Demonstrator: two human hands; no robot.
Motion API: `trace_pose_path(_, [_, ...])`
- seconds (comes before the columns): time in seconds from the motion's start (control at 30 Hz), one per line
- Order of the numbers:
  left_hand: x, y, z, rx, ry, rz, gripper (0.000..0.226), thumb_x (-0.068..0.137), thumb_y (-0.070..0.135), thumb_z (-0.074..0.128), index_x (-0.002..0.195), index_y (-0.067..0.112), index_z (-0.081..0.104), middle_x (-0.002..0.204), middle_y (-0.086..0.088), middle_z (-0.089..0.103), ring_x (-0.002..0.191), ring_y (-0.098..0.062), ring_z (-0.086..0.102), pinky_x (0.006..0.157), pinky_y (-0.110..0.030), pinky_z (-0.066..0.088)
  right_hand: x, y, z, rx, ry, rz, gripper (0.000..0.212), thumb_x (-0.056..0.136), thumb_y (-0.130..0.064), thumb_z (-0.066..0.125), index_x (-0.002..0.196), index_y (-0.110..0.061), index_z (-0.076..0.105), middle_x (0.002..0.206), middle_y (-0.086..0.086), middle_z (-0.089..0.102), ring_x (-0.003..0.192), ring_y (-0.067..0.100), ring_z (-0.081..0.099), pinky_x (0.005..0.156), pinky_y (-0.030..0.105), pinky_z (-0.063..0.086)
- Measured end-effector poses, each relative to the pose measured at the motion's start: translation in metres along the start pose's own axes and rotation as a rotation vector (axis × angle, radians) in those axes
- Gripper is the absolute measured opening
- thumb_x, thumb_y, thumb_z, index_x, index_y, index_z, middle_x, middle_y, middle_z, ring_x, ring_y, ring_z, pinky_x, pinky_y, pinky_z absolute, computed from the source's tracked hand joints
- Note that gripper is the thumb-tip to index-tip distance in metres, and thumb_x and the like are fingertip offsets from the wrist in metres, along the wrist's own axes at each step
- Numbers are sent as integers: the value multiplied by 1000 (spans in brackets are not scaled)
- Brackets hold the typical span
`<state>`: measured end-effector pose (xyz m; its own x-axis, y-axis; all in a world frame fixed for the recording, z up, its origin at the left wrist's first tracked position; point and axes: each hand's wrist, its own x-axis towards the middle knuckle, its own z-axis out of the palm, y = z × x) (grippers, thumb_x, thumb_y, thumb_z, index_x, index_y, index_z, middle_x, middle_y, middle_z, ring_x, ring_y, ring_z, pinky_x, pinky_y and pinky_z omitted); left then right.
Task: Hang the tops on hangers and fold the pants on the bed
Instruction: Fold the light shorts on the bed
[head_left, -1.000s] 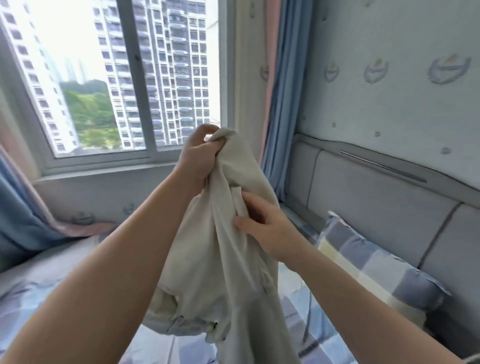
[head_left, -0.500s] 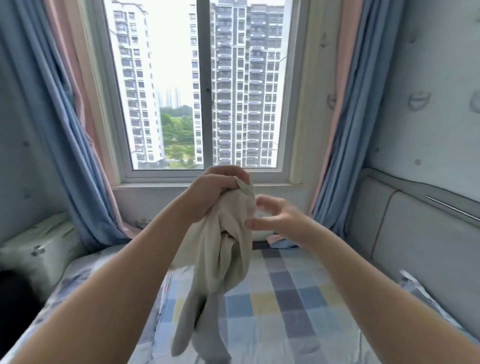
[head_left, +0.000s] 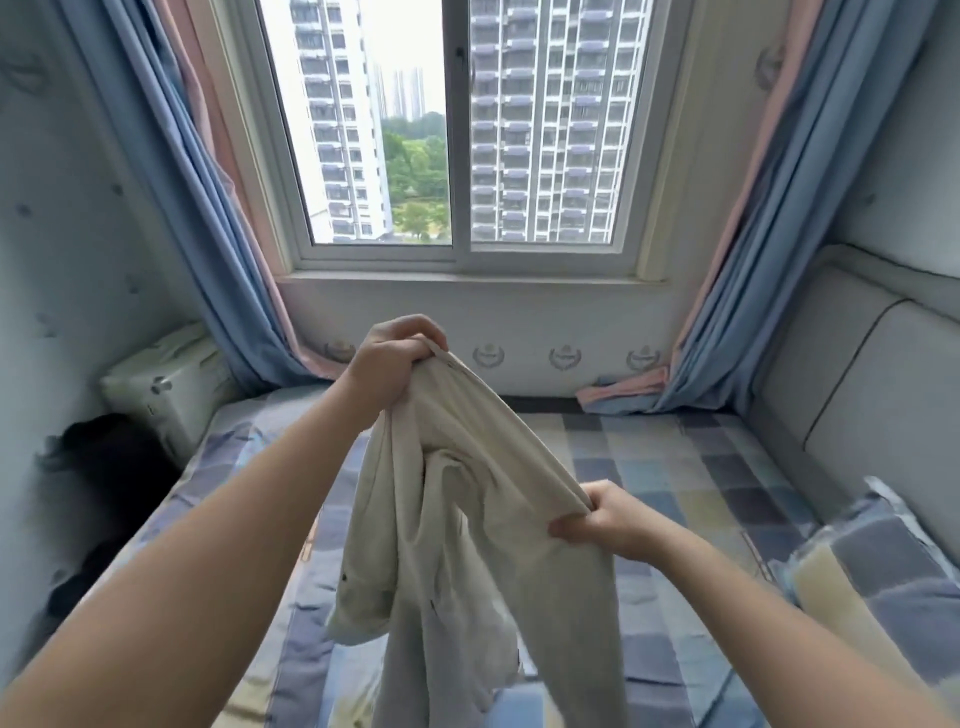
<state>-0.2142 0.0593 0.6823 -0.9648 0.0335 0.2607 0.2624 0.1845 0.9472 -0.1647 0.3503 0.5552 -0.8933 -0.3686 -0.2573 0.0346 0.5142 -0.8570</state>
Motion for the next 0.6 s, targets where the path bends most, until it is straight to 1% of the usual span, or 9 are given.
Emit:
trace_pose_path(0.13, [5,-48,6,-9,200,-96,38,80,0,48,66,27,71,70,13,66,70,-3,56,61,-13,42,-18,53,-12,-96,18,189,12,82,-22,75,90,-13,76,88,-2,77,81,13,74,77,33,59])
trace_pose_path(0.2, [4,-68,16,67,292,-167,41,83,-5,45,72,25,70,75,9,67,79,-10,58,62,-14,43,-27,64,-14,-131,54,237,7,87,-22,70,90,-17,74,91,0,76,83,16,73,74,31,57])
trace_pose_path(0.27, [-4,-86,34,144,288,-211,37,88,-7,43,90,19,69,93,-2,71,89,-16,60,65,-12,45,-31,61,-16,-119,152,215,6,91,-20,65,88,-18,71,88,0,73,80,16,68,71,29,52])
trace_pose_path(0.33, [-20,-98,55,182,147,-234,25,98,0,51,112,12,67,115,-11,69,102,-18,62,77,-14,48,-33,50,-17,36,298,166,9,92,-15,63,91,-12,71,84,3,70,77,18,64,68,31,48])
trace_pose_path(0.37, [-32,-99,65,223,39,-228,24,99,7,59,121,11,65,124,-9,66,111,-18,60,86,-18,47,-33,42,-18,114,372,140,10,92,-12,63,92,-7,71,82,5,68,76,19,62,67,32,47])
trace_pose_path(0.43, [-60,-98,84,326,-204,-191,45,93,24,72,136,17,58,133,3,56,121,-11,51,96,-21,38,-32,28,-13,140,420,120,11,89,-8,63,91,0,69,78,7,64,73,19,57,65,31,44])
trace_pose_path(0.5, [-93,-98,103,340,-410,-184,70,83,42,79,144,29,48,138,14,46,126,-3,43,102,-24,35,-31,17,4,51,353,145,8,87,-8,62,85,-1,65,75,6,58,70,15,52,62,29,41])
trace_pose_path(0.53, [-109,-99,112,317,-493,-190,79,79,46,81,147,35,43,141,16,44,125,2,44,103,-22,36,-31,13,14,56,327,156,8,88,-7,61,83,-3,65,75,7,57,69,15,51,61,28,40])
trace_pose_path(0.6, [-139,-103,129,176,-579,-196,93,74,41,88,149,42,33,145,15,47,116,13,52,96,-15,44,-30,4,29,197,326,151,11,90,-4,59,91,4,67,79,11,59,73,20,54,65,31,42])
